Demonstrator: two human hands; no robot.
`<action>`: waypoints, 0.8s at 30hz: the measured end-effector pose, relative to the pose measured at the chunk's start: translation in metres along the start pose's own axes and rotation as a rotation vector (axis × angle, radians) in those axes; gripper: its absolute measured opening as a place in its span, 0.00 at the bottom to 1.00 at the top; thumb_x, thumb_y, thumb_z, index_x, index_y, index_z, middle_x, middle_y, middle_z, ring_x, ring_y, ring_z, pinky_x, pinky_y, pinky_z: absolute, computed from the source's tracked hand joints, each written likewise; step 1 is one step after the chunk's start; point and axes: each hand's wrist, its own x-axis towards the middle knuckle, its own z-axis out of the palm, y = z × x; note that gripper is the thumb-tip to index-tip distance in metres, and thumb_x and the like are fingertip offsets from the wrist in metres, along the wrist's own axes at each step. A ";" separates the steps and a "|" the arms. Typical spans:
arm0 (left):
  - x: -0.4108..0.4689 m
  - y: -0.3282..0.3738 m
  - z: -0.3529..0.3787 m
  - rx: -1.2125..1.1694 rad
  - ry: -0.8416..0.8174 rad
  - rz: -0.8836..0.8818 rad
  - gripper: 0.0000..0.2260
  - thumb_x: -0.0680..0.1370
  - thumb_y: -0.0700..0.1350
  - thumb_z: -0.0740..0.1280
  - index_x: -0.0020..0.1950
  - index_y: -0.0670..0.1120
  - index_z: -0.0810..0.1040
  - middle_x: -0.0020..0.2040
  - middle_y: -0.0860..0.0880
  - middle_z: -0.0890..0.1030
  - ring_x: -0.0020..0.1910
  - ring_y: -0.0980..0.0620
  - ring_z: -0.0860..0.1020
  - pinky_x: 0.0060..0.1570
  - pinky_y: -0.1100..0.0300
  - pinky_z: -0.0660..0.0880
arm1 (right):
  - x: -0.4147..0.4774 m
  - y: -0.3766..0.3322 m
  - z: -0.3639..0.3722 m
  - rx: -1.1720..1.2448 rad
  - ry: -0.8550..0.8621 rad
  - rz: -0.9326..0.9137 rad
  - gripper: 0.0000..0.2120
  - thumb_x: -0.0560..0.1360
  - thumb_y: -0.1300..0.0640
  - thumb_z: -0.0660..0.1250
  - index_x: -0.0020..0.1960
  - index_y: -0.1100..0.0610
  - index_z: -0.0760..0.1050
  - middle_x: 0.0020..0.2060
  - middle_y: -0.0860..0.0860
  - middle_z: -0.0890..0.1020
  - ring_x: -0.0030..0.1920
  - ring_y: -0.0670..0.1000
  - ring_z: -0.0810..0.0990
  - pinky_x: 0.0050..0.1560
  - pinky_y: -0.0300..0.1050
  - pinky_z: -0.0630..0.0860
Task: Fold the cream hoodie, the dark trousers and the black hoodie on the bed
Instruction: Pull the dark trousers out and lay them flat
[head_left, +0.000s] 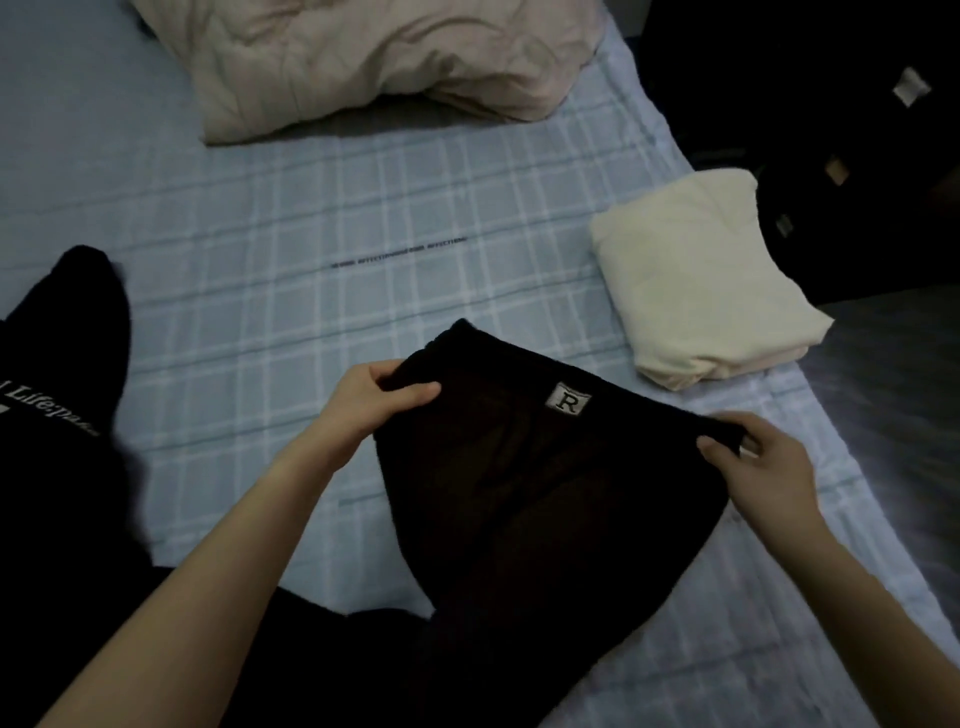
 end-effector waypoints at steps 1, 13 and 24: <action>-0.006 0.001 -0.012 -0.019 0.059 0.030 0.19 0.62 0.55 0.80 0.51 0.54 0.86 0.49 0.49 0.87 0.48 0.52 0.85 0.42 0.66 0.79 | 0.016 -0.018 0.004 -0.055 -0.017 -0.085 0.08 0.74 0.69 0.70 0.53 0.63 0.80 0.45 0.53 0.82 0.46 0.48 0.78 0.43 0.20 0.69; 0.103 0.015 -0.109 -0.226 0.558 0.106 0.12 0.70 0.44 0.78 0.52 0.45 0.84 0.47 0.45 0.86 0.40 0.53 0.85 0.38 0.63 0.80 | 0.241 -0.177 0.183 -0.266 -0.096 -0.481 0.08 0.75 0.70 0.67 0.54 0.67 0.78 0.51 0.63 0.82 0.55 0.62 0.79 0.54 0.48 0.71; 0.129 -0.055 -0.057 0.852 0.715 0.413 0.23 0.79 0.51 0.62 0.73 0.44 0.71 0.67 0.39 0.72 0.65 0.40 0.70 0.68 0.45 0.65 | 0.145 -0.108 0.268 -0.510 0.011 -0.627 0.28 0.75 0.54 0.63 0.73 0.62 0.68 0.72 0.63 0.70 0.73 0.65 0.65 0.75 0.61 0.60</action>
